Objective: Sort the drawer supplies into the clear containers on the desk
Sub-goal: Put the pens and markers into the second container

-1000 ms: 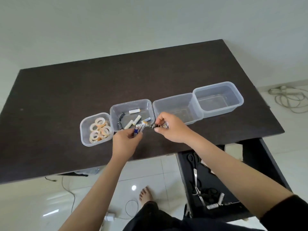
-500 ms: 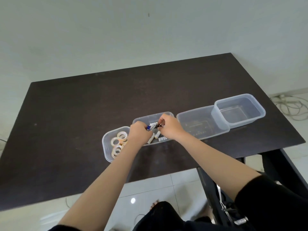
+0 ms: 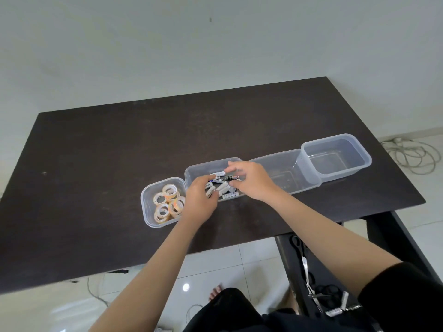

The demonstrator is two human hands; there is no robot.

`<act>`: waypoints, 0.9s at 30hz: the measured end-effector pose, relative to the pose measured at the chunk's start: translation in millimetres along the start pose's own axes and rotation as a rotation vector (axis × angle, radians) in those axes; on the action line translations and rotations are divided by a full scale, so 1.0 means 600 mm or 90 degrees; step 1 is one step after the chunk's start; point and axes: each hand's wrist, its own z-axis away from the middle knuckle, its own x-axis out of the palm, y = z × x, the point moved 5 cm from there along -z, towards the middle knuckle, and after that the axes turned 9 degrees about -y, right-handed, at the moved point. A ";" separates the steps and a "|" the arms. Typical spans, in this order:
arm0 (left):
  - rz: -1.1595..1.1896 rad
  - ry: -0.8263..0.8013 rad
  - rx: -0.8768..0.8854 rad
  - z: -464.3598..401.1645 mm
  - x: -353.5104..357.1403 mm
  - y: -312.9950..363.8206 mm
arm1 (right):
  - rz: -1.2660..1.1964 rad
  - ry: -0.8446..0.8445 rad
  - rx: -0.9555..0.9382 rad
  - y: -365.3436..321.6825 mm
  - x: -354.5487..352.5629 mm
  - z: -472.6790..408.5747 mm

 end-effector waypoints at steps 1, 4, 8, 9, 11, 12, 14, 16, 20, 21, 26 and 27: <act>0.005 0.024 0.013 0.012 0.005 0.005 | -0.009 0.005 -0.007 0.003 -0.006 0.009; 0.018 0.093 0.067 0.048 0.031 0.024 | -0.013 0.040 -0.039 0.012 -0.031 0.045; 0.064 0.113 0.081 0.095 0.103 0.047 | -0.048 0.026 -0.068 0.046 -0.062 0.117; 0.079 0.103 0.077 0.108 0.129 0.055 | -0.055 0.002 -0.060 0.063 -0.067 0.137; 0.089 0.069 0.071 0.129 0.188 0.073 | -0.054 -0.049 -0.035 0.110 -0.076 0.179; 0.090 0.042 0.062 0.142 0.223 0.081 | -0.049 -0.071 -0.020 0.139 -0.080 0.201; 0.098 -0.031 0.030 0.163 0.295 0.096 | -0.037 -0.103 0.012 0.203 -0.090 0.246; 0.082 -0.109 0.002 0.181 0.369 0.107 | -0.006 -0.145 0.055 0.277 -0.093 0.289; 0.000 -0.246 -0.045 0.205 0.504 0.108 | 0.093 -0.273 0.134 0.421 -0.080 0.363; -0.013 -0.284 -0.076 0.210 0.533 0.102 | 0.106 -0.308 0.158 0.453 -0.075 0.379; -0.303 -0.474 -0.152 0.223 0.627 0.070 | 0.159 -0.405 0.204 0.548 -0.051 0.423; -0.354 -0.480 -0.143 0.222 0.633 0.069 | 0.165 -0.419 0.204 0.556 -0.046 0.427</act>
